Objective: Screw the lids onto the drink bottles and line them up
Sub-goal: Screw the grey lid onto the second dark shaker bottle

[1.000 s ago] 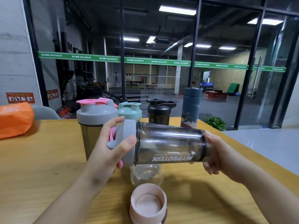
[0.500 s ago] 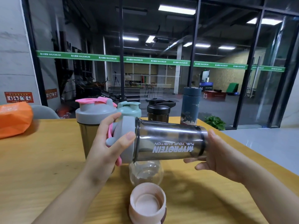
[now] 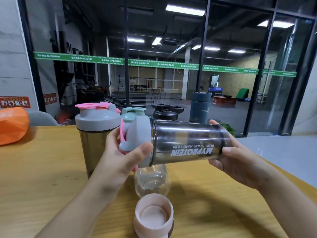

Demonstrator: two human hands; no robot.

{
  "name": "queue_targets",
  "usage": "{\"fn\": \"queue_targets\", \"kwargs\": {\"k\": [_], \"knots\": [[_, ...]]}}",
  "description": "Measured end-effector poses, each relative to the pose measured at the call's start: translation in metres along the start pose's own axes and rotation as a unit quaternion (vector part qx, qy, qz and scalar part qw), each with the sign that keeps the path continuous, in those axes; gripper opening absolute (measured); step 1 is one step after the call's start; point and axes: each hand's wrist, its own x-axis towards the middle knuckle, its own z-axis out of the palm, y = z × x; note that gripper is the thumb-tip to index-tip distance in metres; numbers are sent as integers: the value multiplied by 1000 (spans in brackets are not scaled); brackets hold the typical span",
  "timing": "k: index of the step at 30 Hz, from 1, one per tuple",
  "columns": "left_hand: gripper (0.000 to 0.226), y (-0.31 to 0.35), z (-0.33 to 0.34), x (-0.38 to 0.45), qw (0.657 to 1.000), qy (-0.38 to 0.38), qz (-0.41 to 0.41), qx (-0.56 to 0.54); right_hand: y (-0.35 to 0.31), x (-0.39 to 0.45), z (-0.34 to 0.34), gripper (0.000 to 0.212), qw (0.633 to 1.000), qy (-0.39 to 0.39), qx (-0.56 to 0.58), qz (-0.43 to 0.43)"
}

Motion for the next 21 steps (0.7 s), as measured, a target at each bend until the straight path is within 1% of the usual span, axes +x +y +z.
{"fn": "queue_targets", "kwargs": {"k": [2, 4, 5, 8, 9, 11, 15, 20, 21], "knots": [[130, -2, -1, 1, 1000, -17, -4, -4, -1, -1, -1, 92, 1000, -5, -18, 3], [128, -4, -1, 1, 1000, -25, -4, -14, -1, -2, -1, 94, 999, -5, -32, 11], [126, -4, -1, 1, 999, -29, -3, -17, -1, -2, -1, 91, 999, 0, -38, 14], [123, -5, 1, -1, 999, -32, -2, -21, -3, -2, 1, 72, 997, 14, -72, 17], [123, -5, 2, -1, 999, -30, -2, -23, -3, -2, 2, 70, 996, 17, -84, 17], [125, -6, 2, -1, 1000, -23, -4, -21, -3, -2, 1, 73, 995, 30, -96, 19], [124, -12, 1, 1, 1000, -12, -24, -16, 0, -1, -2, 88, 991, 61, -111, 35], [124, -17, 0, 1, 999, -10, -30, -12, 1, -1, -2, 92, 982, 78, -159, 72], [124, -17, 0, 1, 999, -15, -29, -10, 1, -1, -2, 89, 979, 78, -170, 86]]}}
